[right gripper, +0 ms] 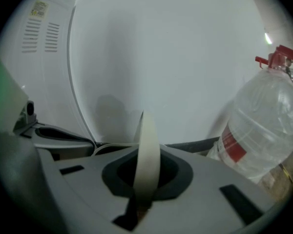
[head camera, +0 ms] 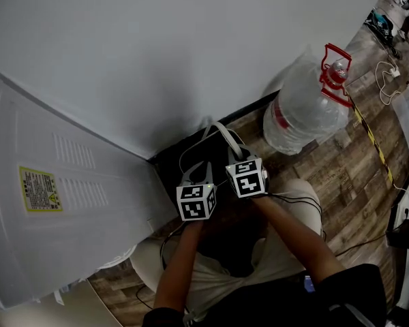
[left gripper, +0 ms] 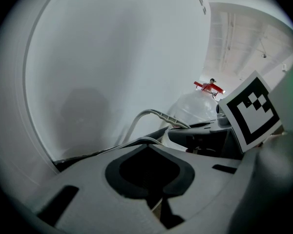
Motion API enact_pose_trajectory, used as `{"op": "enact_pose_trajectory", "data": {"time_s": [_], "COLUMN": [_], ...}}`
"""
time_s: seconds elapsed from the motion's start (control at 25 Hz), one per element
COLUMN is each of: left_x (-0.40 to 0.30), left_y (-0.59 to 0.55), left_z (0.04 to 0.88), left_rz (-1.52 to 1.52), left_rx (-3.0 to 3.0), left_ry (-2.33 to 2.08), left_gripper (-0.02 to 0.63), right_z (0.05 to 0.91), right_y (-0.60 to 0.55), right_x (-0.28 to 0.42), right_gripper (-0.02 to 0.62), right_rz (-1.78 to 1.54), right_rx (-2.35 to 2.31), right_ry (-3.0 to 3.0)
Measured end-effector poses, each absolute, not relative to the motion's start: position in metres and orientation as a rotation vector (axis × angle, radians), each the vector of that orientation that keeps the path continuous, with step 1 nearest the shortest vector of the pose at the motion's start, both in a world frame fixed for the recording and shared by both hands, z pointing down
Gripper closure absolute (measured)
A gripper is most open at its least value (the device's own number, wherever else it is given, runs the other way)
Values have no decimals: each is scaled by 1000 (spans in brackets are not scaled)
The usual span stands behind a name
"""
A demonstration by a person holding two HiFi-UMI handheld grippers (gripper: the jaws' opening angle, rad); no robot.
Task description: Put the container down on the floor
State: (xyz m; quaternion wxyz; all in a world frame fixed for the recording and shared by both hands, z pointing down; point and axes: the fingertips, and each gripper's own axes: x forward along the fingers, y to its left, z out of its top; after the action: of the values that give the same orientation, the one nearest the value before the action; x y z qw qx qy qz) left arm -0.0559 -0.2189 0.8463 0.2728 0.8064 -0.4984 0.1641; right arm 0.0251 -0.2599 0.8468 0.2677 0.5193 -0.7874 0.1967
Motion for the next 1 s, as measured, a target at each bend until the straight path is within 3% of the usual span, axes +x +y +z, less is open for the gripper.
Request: {"op": "enact_pose_trajectory", "data": {"time_s": [1.0], "left_x": [-27], "left_y": [-211], "left_z": [866], "left_rz": [489], "left_rx": [2166], "left_ry": [-1248], "left_gripper": [592], "right_z": [871], "right_y": [-251], "right_x": [68], "right_gripper": [565], "right_rz": [584], "right_rx": [1467], "right_ry": [-2046]}}
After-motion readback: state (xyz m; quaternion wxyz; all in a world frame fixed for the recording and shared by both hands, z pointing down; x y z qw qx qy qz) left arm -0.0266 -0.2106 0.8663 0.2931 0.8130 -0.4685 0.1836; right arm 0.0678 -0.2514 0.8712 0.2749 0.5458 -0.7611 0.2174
